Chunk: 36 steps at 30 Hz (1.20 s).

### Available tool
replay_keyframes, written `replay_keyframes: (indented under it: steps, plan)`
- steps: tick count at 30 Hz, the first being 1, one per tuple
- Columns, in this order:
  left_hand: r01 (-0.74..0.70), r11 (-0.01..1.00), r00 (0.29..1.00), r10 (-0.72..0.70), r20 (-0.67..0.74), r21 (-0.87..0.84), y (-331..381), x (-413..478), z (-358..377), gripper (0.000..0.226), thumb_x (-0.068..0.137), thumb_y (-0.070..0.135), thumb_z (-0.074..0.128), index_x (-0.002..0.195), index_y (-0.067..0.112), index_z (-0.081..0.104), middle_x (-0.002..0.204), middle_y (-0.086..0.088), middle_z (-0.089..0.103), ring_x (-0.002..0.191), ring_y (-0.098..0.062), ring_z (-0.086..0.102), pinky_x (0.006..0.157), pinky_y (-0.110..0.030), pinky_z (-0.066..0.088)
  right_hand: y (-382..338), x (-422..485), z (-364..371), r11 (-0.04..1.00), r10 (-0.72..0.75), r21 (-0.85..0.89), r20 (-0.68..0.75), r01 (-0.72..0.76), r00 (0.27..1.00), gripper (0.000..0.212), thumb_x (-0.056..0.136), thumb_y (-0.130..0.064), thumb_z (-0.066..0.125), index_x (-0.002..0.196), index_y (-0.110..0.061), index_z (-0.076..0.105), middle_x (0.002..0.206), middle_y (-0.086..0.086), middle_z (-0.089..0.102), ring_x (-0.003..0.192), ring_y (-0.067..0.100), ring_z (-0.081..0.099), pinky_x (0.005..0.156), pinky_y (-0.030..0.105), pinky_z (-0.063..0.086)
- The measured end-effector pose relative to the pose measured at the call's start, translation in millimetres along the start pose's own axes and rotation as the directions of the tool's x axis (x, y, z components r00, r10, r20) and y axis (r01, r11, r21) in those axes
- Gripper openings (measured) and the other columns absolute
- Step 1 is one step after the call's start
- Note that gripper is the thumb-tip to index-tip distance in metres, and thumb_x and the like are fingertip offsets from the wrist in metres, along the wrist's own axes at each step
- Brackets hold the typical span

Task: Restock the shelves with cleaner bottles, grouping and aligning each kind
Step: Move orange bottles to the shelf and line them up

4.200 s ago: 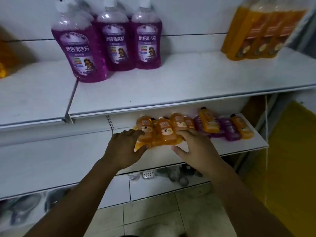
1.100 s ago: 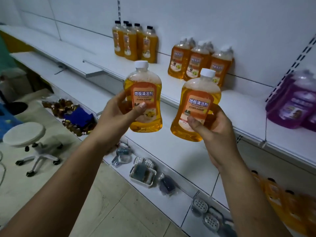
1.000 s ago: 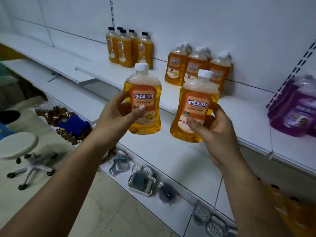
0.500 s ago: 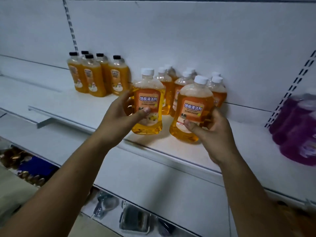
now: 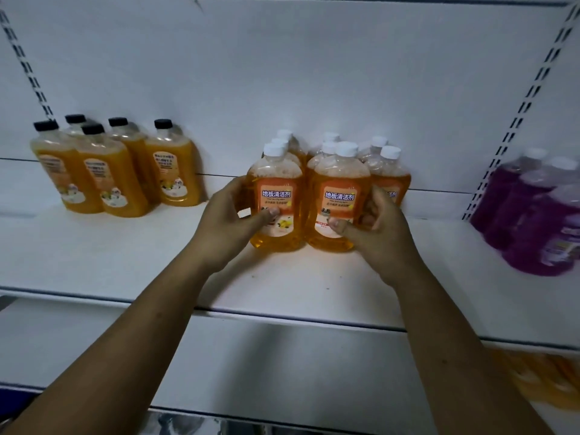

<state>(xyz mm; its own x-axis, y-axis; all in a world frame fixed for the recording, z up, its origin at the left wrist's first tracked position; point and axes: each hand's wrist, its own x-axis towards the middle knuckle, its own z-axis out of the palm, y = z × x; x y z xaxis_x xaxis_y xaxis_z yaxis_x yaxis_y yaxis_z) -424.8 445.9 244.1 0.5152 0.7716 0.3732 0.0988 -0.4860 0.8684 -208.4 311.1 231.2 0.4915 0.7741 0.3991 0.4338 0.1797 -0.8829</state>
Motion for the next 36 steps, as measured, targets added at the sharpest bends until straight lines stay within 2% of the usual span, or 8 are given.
replay_keyframes:
  steps: [6,12,16,18,25,28,31,36]
  plan:
    - [0.015,0.999,1.0,-0.015,0.0,0.04,-10.1,1.7,7.8,0.067,0.09,0.041,0.076,0.151,0.031,0.048,0.145,0.008,0.059,0.131,-0.016,0.06,0.106,-0.049,0.056,5.4,0.9,5.9,0.999,0.02,-0.045,0.024,-0.019,0.999,0.072,0.087,-0.025,0.084,0.148,-0.035,0.047,0.141,-0.013,0.061,0.131,0.011,0.06,0.108,0.049,0.054]
    - [0.027,0.997,0.997,-0.021,-0.079,0.077,-14.2,0.9,12.4,0.075,0.095,0.032,0.074,0.156,0.042,0.033,0.158,0.008,0.042,0.135,-0.01,0.05,0.091,-0.024,0.054,11.8,-3.1,11.1,0.988,0.025,-0.153,-0.044,-0.032,0.999,0.081,0.087,-0.035,0.083,0.154,-0.035,0.038,0.149,-0.011,0.055,0.134,0.015,0.057,0.106,0.042,0.053]
    - [0.015,0.998,0.999,-0.013,-0.032,0.061,-14.9,-1.6,13.2,0.074,0.099,0.03,0.068,0.161,0.04,0.029,0.158,0.015,0.046,0.141,-0.006,0.047,0.1,-0.027,0.05,12.4,-4.1,14.4,0.985,0.008,-0.171,-0.066,-0.019,0.998,0.079,0.087,-0.035,0.083,0.151,-0.038,0.038,0.148,-0.013,0.053,0.132,0.011,0.056,0.102,0.035,0.051]
    - [0.013,0.999,1.0,-0.013,-0.02,0.036,-14.6,-4.0,13.7,0.074,0.101,0.029,0.066,0.162,0.041,0.027,0.159,0.017,0.045,0.14,-0.003,0.046,0.101,-0.025,0.048,11.8,-5.1,15.4,0.984,0.005,-0.177,-0.071,-0.017,0.997,0.078,0.088,-0.036,0.082,0.151,-0.039,0.037,0.15,-0.012,0.052,0.133,0.013,0.056,0.103,0.037,0.051]
    - [0.046,0.998,0.999,-0.047,-0.008,-0.043,-14.8,-3.6,6.1,0.071,0.102,0.025,0.065,0.161,0.041,0.03,0.155,0.017,0.051,0.141,-0.007,0.051,0.109,-0.038,0.052,9.7,-4.5,18.6,0.982,0.002,-0.191,-0.061,-0.014,0.998,0.079,0.087,-0.035,0.083,0.152,-0.037,0.038,0.147,-0.012,0.055,0.132,0.015,0.058,0.104,0.043,0.054]
    - [0.034,0.999,0.999,-0.034,-0.02,-0.019,-15.2,-4.3,6.1,0.071,0.101,0.026,0.067,0.16,0.04,0.032,0.153,0.015,0.054,0.139,-0.007,0.053,0.102,-0.028,0.052,11.1,-4.8,19.1,0.982,0.006,-0.186,-0.066,-0.018,0.998,0.078,0.088,-0.034,0.083,0.152,-0.036,0.039,0.146,-0.012,0.055,0.131,0.013,0.058,0.102,0.038,0.054]
    - [0.024,1.0,0.999,-0.024,-0.037,-0.021,-13.9,-6.0,8.4,0.069,0.099,0.026,0.068,0.159,0.038,0.034,0.15,0.018,0.054,0.133,-0.002,0.054,0.096,-0.021,0.051,10.4,-6.3,20.1,0.985,0.012,-0.169,-0.061,-0.022,0.998,0.073,0.089,-0.032,0.082,0.145,-0.045,0.036,0.138,-0.021,0.052,0.124,0.004,0.055,0.093,0.022,0.051]
    - [0.031,0.999,0.997,-0.033,-0.072,-0.035,-13.7,-8.8,12.1,0.068,0.098,0.03,0.07,0.155,0.04,0.036,0.141,0.025,0.053,0.123,0.005,0.054,0.088,-0.012,0.05,10.8,-7.5,21.6,0.985,0.018,-0.172,-0.064,-0.028,0.998,0.076,0.091,-0.034,0.08,0.153,-0.039,0.035,0.14,-0.021,0.049,0.126,0.003,0.052,0.098,0.029,0.049]
